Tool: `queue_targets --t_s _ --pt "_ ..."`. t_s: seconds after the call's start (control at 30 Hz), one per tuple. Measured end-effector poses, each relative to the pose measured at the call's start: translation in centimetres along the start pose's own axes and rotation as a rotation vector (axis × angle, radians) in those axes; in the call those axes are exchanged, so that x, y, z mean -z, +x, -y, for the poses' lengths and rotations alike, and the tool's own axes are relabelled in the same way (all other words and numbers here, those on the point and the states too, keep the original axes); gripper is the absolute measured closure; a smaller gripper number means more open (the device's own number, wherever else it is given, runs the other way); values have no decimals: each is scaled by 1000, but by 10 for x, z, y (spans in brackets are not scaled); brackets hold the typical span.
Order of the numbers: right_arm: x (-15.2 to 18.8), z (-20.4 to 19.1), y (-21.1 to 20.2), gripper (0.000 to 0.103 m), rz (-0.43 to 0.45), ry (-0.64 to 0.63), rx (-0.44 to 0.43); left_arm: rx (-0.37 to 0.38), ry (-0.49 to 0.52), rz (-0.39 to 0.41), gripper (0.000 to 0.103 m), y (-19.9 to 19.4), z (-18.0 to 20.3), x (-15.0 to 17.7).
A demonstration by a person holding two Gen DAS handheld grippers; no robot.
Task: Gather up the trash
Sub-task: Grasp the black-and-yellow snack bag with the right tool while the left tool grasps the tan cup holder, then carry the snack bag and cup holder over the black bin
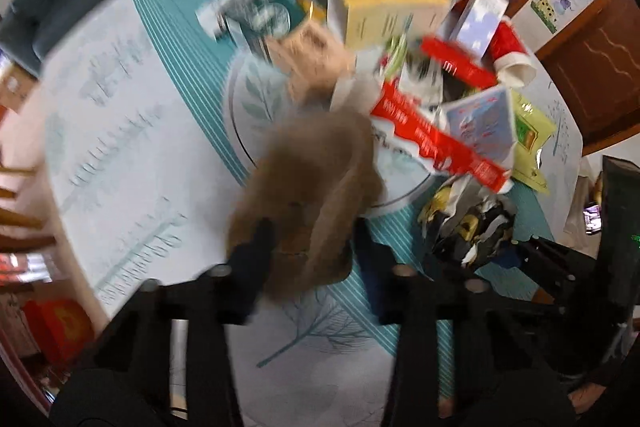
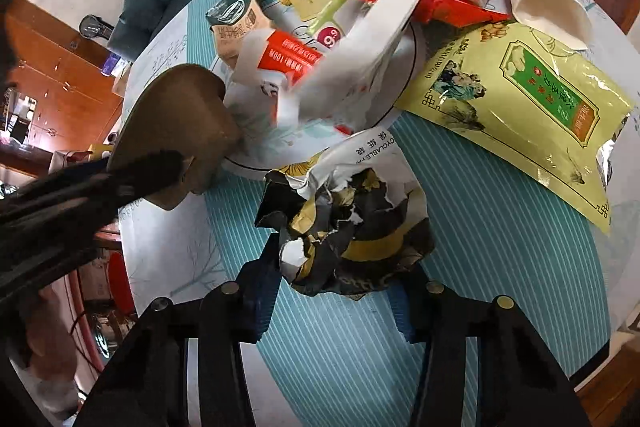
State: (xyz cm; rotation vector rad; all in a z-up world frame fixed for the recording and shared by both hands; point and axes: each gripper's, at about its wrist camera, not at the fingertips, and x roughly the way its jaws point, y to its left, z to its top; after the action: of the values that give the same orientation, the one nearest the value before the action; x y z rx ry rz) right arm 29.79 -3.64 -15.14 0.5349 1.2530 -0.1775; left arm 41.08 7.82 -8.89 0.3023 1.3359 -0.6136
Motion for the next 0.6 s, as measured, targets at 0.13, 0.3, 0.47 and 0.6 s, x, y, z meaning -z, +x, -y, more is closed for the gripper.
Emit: queue_targets --t_s 0.13,0.3,0.47,0.6 --pt "5 -5 -10 59 14 -40 18 27 -45 -25 94 10 -4 1" --pt "12 -7 -35 60 46 -86 25 39 -36 3 96 1 2 11" --pt "16 -1 -68 60 79 -91 17 63 -19 37 96 -19 15 23" --pt "23 0 -89 60 110 -94 21 95 -9 65 96 -38 24 32"
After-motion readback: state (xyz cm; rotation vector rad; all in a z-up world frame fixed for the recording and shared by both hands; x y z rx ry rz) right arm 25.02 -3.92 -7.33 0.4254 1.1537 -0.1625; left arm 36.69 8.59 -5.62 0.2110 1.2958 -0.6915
